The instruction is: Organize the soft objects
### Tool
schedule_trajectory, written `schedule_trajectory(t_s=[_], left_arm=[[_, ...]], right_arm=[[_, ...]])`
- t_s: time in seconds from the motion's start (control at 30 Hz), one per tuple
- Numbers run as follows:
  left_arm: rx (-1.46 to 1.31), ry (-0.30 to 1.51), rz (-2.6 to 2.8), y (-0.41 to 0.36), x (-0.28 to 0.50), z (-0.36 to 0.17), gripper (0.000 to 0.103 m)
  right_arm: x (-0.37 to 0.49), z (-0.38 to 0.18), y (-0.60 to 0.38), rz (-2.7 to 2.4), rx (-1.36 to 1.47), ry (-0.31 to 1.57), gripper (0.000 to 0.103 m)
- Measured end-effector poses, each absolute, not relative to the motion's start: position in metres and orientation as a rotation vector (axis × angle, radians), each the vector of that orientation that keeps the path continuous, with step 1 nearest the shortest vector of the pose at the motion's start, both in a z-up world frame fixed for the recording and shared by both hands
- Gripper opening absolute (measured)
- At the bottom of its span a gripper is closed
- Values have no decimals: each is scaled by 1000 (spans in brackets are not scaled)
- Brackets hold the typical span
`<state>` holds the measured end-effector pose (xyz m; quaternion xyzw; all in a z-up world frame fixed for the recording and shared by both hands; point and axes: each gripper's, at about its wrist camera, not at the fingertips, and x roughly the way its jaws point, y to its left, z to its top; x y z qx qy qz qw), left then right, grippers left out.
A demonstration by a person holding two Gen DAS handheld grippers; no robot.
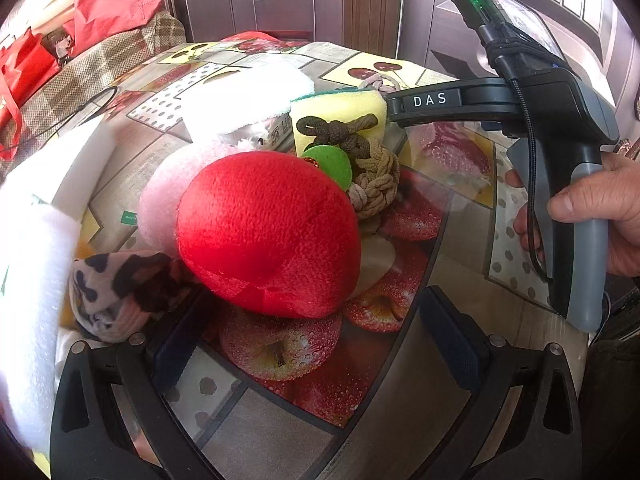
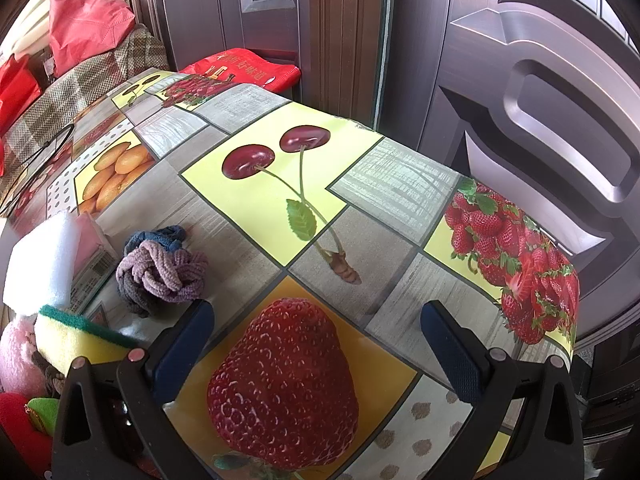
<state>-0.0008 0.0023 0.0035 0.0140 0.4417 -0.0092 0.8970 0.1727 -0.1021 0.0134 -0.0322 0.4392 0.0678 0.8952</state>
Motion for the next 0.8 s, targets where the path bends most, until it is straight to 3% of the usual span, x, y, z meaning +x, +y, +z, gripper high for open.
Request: schedule_trajectory(t_s=[0.8], left_arm=[[30,915,-19,1,-1,1,102]], right_arm=[[174,17,-117,301,-122,972,103]])
